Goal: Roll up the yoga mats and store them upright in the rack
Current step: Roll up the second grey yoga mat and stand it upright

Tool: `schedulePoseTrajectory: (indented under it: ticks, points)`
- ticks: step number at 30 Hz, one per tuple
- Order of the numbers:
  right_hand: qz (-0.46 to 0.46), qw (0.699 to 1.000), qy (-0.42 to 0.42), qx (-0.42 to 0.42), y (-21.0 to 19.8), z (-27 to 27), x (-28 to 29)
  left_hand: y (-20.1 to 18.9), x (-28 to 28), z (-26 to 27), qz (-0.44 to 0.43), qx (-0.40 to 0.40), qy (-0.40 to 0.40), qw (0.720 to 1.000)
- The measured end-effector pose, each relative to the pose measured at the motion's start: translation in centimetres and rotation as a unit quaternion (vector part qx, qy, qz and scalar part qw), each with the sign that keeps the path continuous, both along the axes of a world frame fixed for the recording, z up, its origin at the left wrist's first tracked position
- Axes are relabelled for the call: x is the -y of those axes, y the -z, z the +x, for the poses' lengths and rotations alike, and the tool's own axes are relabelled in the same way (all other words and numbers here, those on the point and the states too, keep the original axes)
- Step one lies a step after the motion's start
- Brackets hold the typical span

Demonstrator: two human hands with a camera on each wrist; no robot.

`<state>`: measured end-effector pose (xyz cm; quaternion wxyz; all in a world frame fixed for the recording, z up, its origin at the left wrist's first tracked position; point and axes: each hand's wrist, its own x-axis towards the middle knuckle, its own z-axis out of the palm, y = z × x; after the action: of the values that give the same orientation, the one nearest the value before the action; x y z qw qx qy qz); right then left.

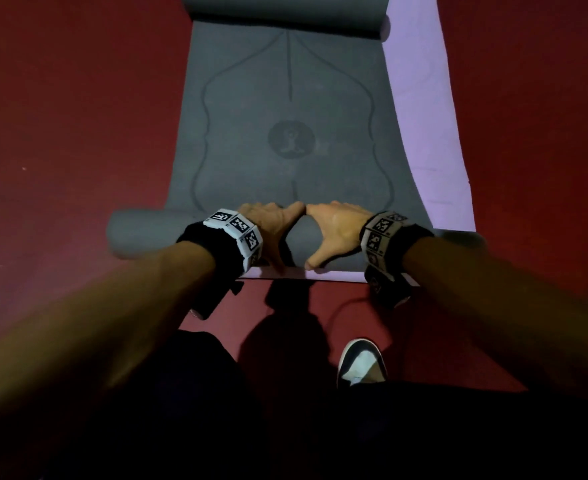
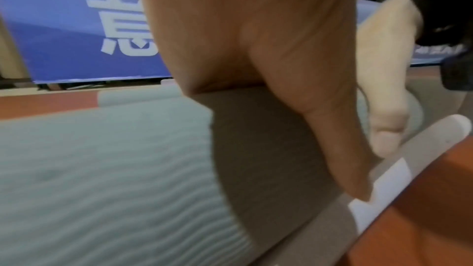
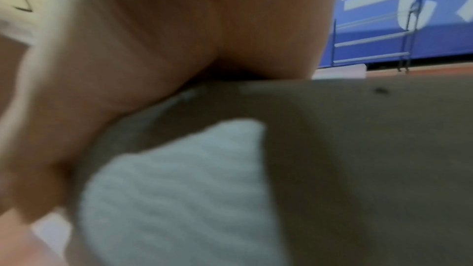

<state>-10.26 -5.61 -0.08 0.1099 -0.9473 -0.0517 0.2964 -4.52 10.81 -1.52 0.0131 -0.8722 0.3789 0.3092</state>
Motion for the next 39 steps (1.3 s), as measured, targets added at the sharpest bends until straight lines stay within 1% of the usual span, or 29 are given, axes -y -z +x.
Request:
schedulePoseTrajectory:
  ticks: [2, 4, 6, 8, 10, 11, 12, 15, 17, 19, 21, 23, 25, 26, 27, 29, 30, 32, 34, 36, 38, 39]
  points:
    - [0.022, 1.0, 0.007, -0.012, -0.3, 0.3, 0.2, -0.3, 0.2, 0.4, 0.007, -0.002, -0.002, 1.0]
    - [0.025, 1.0, 0.007, -0.015, -0.1, 0.1, 0.0, 0.1, 0.1, 0.7, 0.01, -0.031, -0.018, 0.999]
    - [0.002, 1.0, -0.012, 0.008, 0.6, -0.5, -0.3, 0.8, -0.2, 1.0, 0.01, -0.077, -0.042, 0.996]
    - [-0.028, 0.998, -0.044, 0.043, 1.3, -1.2, -0.5, 1.1, -0.4, 1.3, 0.037, -0.129, -0.057, 0.989]
    - [-0.038, 0.997, -0.048, 0.055, 1.6, -1.4, -0.7, 1.3, -0.2, 1.5, 0.037, -0.155, -0.066, 0.985]
    - [-0.036, 0.997, -0.042, 0.052, 1.5, -1.4, -0.6, 1.1, -0.1, 1.3, 0.029, -0.147, -0.067, 0.986]
    - [-0.029, 0.998, -0.033, 0.047, 1.5, -1.2, -0.5, 0.9, 0.1, 1.1, 0.023, -0.12, -0.055, 0.991]
    - [0.012, 1.0, 0.004, 0.025, 0.8, -0.5, 0.3, 0.3, 0.6, -0.2, 0.017, 0.007, -0.005, 1.0]
    - [0.05, 0.999, 0.019, -0.002, 0.3, 0.0, 0.4, 0.0, 0.5, -0.6, 0.003, 0.045, 0.026, 0.999]
    - [0.066, 0.997, 0.016, -0.025, -0.1, 0.4, 0.3, -0.3, 0.2, -0.3, 0.003, 0.037, 0.02, 0.999]
    - [0.059, 0.998, 0.01, -0.035, -0.2, 0.4, 0.0, -0.3, 0.1, 0.3, 0.01, 0.008, -0.002, 1.0]
    - [0.03, 0.999, -0.012, -0.013, 0.0, -0.1, -0.4, -0.1, 0.3, 0.8, 0.028, -0.05, -0.039, 0.998]
    - [-0.009, 0.998, -0.061, 0.032, 0.4, -0.8, -0.7, 0.3, 0.6, 1.1, 0.079, -0.111, -0.075, 0.988]
    - [-0.022, 0.996, -0.077, 0.043, 0.6, -1.1, -0.8, 0.6, 0.5, 1.3, 0.087, -0.124, -0.081, 0.985]
    - [-0.033, 0.995, -0.081, 0.045, 0.9, -1.2, -0.8, 0.7, 0.4, 1.3, 0.072, -0.128, -0.078, 0.986]
    - [-0.047, 0.995, -0.072, 0.045, 1.3, -1.4, -0.8, 0.9, 0.0, 1.0, 0.037, -0.104, -0.049, 0.993]
    - [-0.05, 0.996, -0.063, 0.045, 1.5, -1.3, -0.8, 1.1, -0.3, 0.8, 0.016, -0.092, -0.048, 0.994]
    - [-0.036, 0.998, -0.039, 0.031, 1.3, -1.0, -0.5, 1.0, -0.4, 0.2, -0.009, -0.057, -0.036, 0.998]
    - [-0.001, 1.0, -0.018, 0.001, 0.8, -0.5, -0.2, 0.5, -0.5, 0.0, -0.007, -0.005, -0.002, 1.0]
    - [0.031, 0.999, -0.01, -0.026, 0.2, 0.0, -0.1, 0.0, -0.6, 0.0, 0.002, 0.022, 0.009, 1.0]
    - [0.042, 0.999, -0.007, -0.023, -0.2, 0.0, -0.1, -0.2, -0.2, 0.0, 0.018, 0.028, -0.013, 0.999]
    - [0.032, 0.999, -0.012, -0.005, -0.2, -0.3, -0.3, -0.2, 0.0, 0.1, 0.023, 0.022, -0.027, 0.999]
